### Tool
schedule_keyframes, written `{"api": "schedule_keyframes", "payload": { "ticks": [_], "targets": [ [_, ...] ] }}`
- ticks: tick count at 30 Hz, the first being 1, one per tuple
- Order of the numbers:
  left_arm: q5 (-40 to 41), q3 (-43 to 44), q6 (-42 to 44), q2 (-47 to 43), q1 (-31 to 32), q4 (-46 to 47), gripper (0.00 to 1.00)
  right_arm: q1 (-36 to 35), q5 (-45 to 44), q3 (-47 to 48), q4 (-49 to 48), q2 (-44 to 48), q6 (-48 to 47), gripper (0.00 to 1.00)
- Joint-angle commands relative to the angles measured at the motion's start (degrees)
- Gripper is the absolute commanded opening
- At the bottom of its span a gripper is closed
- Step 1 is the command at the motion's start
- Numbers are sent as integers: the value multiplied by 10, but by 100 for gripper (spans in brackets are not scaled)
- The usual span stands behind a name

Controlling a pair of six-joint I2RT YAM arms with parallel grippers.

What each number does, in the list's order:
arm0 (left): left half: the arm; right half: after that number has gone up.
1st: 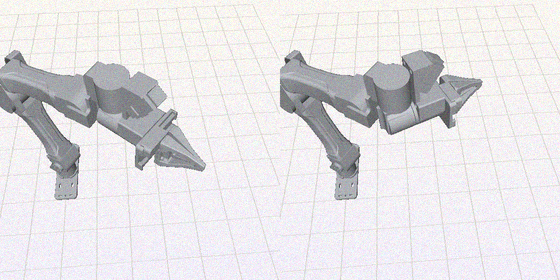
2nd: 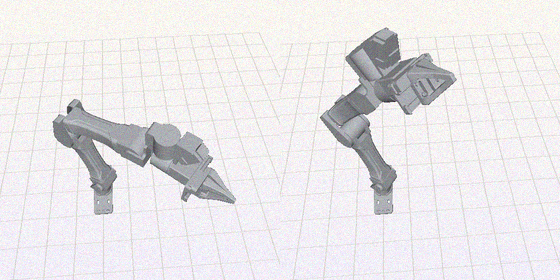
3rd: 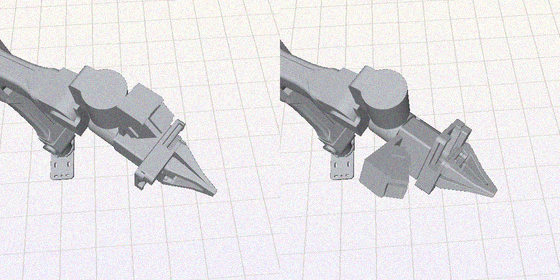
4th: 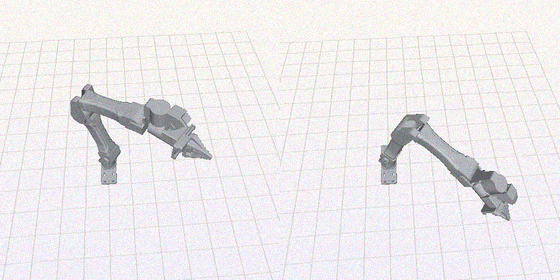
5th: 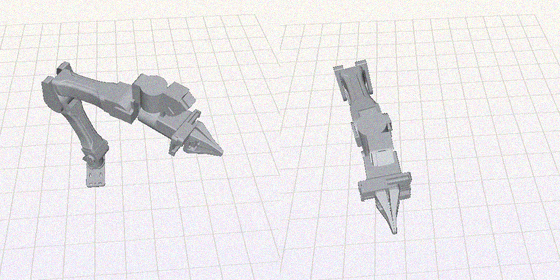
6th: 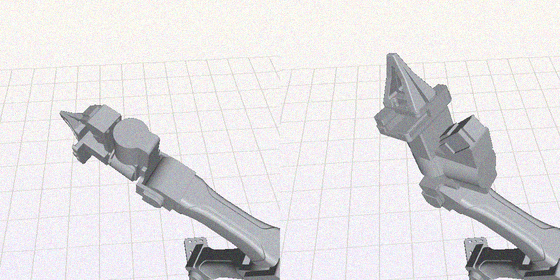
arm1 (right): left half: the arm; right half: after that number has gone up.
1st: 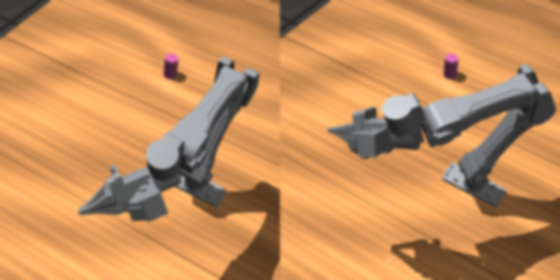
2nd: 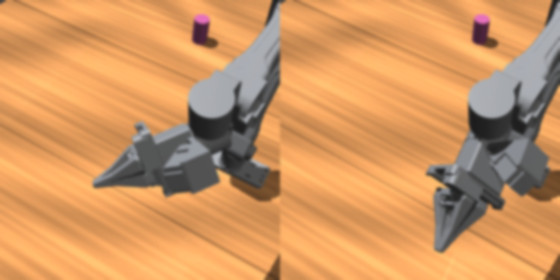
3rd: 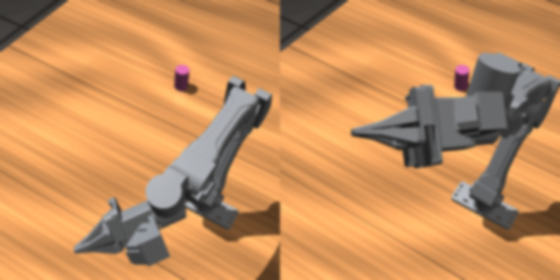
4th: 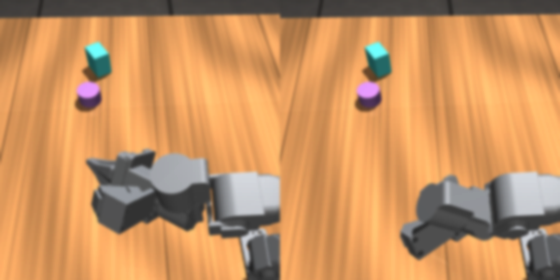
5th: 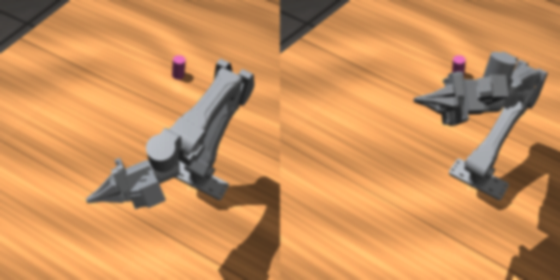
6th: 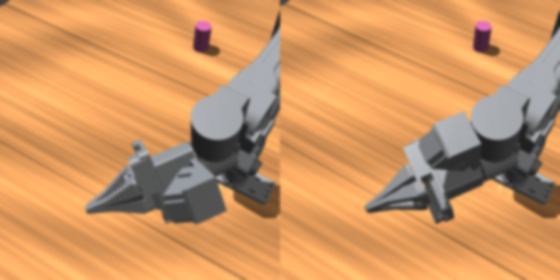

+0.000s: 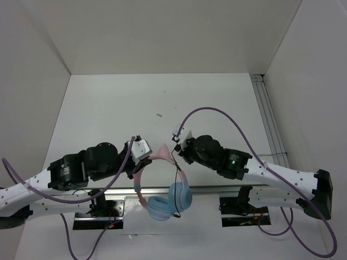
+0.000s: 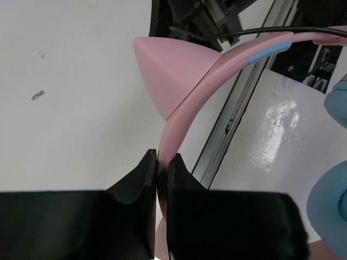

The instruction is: Wrap the headphones

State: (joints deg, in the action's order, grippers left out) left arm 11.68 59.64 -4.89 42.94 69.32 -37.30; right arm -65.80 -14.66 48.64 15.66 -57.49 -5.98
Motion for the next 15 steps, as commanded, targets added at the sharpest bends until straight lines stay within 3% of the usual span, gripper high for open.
{"api": "schedule_keyframes", "payload": {
  "ticks": [1,3,4,5,9,15],
  "targets": [
    [-9,50,-35,-26,4,66,0,36,56,-26,-92,19,-1,31],
    [-3,51,-45,-26,4,72,0,51,87,-62,-151,38,4,41],
    [-3,51,-51,-26,4,72,0,64,122,-75,-173,43,4,55],
    [2,51,-51,-26,4,72,0,70,135,-99,-196,43,4,57],
    [2,62,-73,-26,4,77,0,104,180,-136,-297,13,10,58],
    [27,80,-108,-47,4,114,0,217,346,-177,-442,-100,48,58]
  ]
}}
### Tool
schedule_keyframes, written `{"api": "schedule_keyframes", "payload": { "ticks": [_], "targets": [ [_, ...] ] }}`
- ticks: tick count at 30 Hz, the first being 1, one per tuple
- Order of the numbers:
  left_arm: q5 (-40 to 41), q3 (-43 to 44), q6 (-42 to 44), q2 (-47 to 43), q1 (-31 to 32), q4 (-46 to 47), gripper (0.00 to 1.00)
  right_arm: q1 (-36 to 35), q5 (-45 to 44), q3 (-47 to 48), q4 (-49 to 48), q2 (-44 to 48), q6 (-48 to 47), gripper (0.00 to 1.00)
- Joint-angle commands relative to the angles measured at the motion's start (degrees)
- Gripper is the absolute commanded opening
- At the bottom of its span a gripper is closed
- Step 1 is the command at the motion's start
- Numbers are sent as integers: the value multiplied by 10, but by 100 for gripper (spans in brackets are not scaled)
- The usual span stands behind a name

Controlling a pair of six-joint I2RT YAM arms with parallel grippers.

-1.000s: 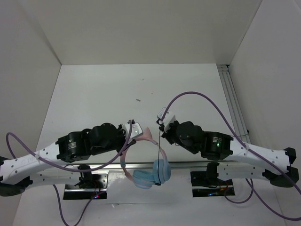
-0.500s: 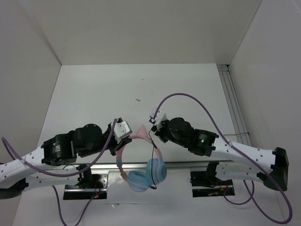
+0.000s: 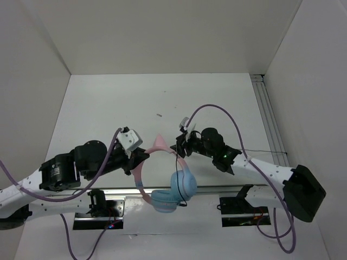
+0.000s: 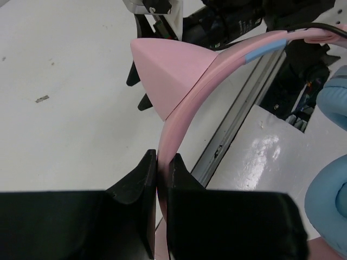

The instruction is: Wrap the headphones

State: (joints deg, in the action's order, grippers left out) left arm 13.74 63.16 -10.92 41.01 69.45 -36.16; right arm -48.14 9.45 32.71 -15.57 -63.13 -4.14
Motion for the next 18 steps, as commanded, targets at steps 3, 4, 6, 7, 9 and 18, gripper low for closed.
{"api": "schedule_keyframes", "payload": {
  "ticks": [3,4,6,7,9,18],
  "targets": [
    [49,61,-76,-33,2,129,0,67,161,-26,-211,-101,62,57],
    [60,67,-83,-33,2,137,0,73,167,-26,-218,-114,68,57],
    [92,72,-103,-33,2,149,0,73,180,-33,-237,-137,75,56],
    [128,72,-109,-33,2,155,0,73,181,-39,-248,-157,75,56],
    [164,72,-120,-28,2,172,0,73,188,-45,-277,-175,89,56],
    [257,49,-151,-14,2,238,0,78,200,-56,-330,-223,113,51]
  ]
}}
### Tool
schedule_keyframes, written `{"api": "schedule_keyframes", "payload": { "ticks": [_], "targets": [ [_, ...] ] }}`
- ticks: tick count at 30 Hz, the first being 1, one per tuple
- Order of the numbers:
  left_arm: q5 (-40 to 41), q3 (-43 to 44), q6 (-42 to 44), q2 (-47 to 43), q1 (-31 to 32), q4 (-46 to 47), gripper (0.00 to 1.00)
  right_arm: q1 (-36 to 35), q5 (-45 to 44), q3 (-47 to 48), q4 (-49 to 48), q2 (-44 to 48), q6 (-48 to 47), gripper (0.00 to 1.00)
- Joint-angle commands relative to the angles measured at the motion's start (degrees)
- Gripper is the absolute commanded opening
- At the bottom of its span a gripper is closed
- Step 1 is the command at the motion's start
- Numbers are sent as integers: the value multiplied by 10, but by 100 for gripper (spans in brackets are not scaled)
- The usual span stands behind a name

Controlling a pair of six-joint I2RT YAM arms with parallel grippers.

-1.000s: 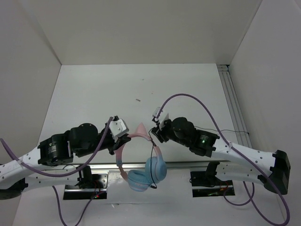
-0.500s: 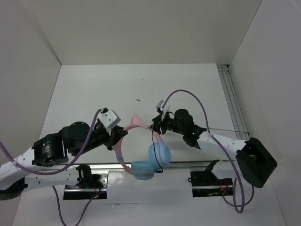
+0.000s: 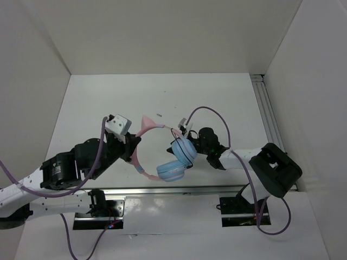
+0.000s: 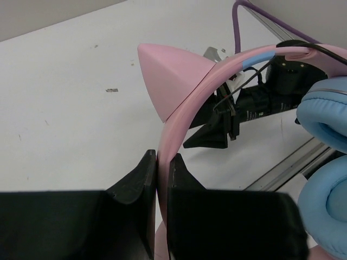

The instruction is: Wrap the headphones

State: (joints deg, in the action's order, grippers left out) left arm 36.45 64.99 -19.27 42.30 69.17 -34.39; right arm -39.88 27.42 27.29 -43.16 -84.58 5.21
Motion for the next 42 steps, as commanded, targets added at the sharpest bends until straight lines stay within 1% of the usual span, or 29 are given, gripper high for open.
{"api": "schedule_keyframes", "payload": {
  "ticks": [1,4,7,13,15,16,17,18,19,20,21,23,25,27,33,35,38,39,41,42],
  "targets": [
    [37,23,-67,-32,5,226,0,-5,20,-2,-54,-9,20,51],
    [49,11,-74,-46,5,232,0,-5,20,-2,-38,15,20,51],
    [62,-12,-74,-70,5,258,0,1,15,3,-25,31,20,54],
    [89,-17,-74,-84,5,281,0,18,28,36,7,52,20,54],
    [105,-22,-67,-89,5,296,0,23,33,60,22,52,15,54],
    [110,-28,-60,-89,5,321,0,23,40,68,28,52,15,54],
    [115,-29,-52,-97,5,336,0,23,40,87,36,52,15,40],
    [115,-29,-46,-97,5,348,0,23,40,98,56,52,5,24],
    [115,-16,-30,-97,5,359,0,23,18,110,70,52,-1,5],
    [115,-5,-24,-97,5,364,0,23,4,122,88,52,-1,0],
    [115,8,-18,-88,5,364,0,23,-5,144,119,59,-12,0],
    [109,48,-13,-65,5,348,0,23,-30,165,149,67,-32,0],
    [109,61,-6,-58,5,342,0,23,-36,196,192,79,-44,0],
    [115,61,5,-53,5,347,0,23,-31,208,207,85,-49,0],
    [132,61,16,-71,5,358,0,17,-25,195,202,96,-49,0],
    [147,61,16,-71,5,364,0,17,-12,182,194,96,-43,3],
    [155,56,23,-76,5,376,0,-4,-12,167,179,91,-38,5],
    [150,61,23,-76,5,381,0,-14,-24,167,171,91,-38,5],
    [150,72,18,-67,5,361,0,-20,-39,160,171,91,-38,1],
    [155,78,18,-60,5,354,0,-27,-68,160,171,91,-38,0]
  ]
}}
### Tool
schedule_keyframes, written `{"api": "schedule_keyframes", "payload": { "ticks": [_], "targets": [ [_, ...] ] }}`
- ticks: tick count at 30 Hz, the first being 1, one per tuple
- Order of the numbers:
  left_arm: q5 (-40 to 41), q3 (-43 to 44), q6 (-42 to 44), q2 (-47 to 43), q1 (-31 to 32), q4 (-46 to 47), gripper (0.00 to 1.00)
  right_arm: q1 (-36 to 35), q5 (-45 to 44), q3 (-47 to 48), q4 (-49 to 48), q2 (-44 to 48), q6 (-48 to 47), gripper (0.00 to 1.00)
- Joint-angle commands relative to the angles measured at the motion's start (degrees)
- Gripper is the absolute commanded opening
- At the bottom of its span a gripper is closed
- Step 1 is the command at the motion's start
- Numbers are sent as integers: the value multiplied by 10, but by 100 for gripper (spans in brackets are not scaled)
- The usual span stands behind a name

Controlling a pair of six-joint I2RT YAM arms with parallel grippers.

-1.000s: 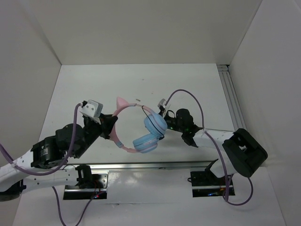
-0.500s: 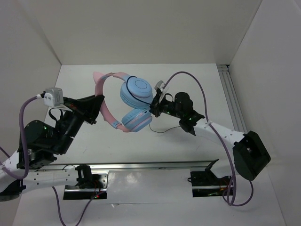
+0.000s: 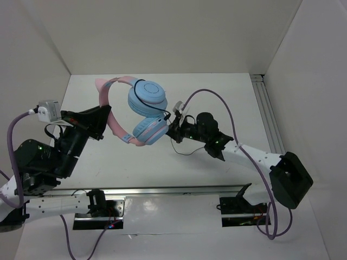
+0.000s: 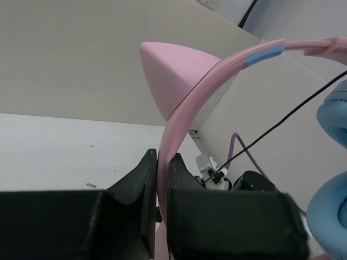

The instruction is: Wrap the headphones

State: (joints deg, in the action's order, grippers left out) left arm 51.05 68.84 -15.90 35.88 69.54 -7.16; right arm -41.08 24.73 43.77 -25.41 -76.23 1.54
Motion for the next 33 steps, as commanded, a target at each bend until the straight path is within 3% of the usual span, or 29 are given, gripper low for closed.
{"api": "schedule_keyframes", "payload": {
  "ticks": [1,5,11,15,22,25,28,31,33],
  "targets": [
    [9,46,-16,4,2,74,0,-20,-62,-4,-6,7,-1,0],
    [32,58,-18,-5,2,27,0,-25,-217,-4,24,64,-1,0],
    [90,13,-7,-79,2,62,0,-2,-130,20,105,66,-18,0],
    [144,19,-12,-79,2,50,0,-43,-118,-16,71,84,-7,2],
    [195,37,-43,-65,2,7,0,-138,-218,-30,76,97,-18,0],
    [195,37,-28,-65,2,-1,0,-156,-316,-17,98,103,-23,0],
    [218,69,-43,-53,2,-62,0,-163,-495,18,133,128,-9,0],
    [261,101,-102,-40,2,-189,0,-163,-659,65,179,163,-3,0],
    [285,129,-207,-40,2,-338,0,-163,-729,87,206,198,-3,0]
  ]
}}
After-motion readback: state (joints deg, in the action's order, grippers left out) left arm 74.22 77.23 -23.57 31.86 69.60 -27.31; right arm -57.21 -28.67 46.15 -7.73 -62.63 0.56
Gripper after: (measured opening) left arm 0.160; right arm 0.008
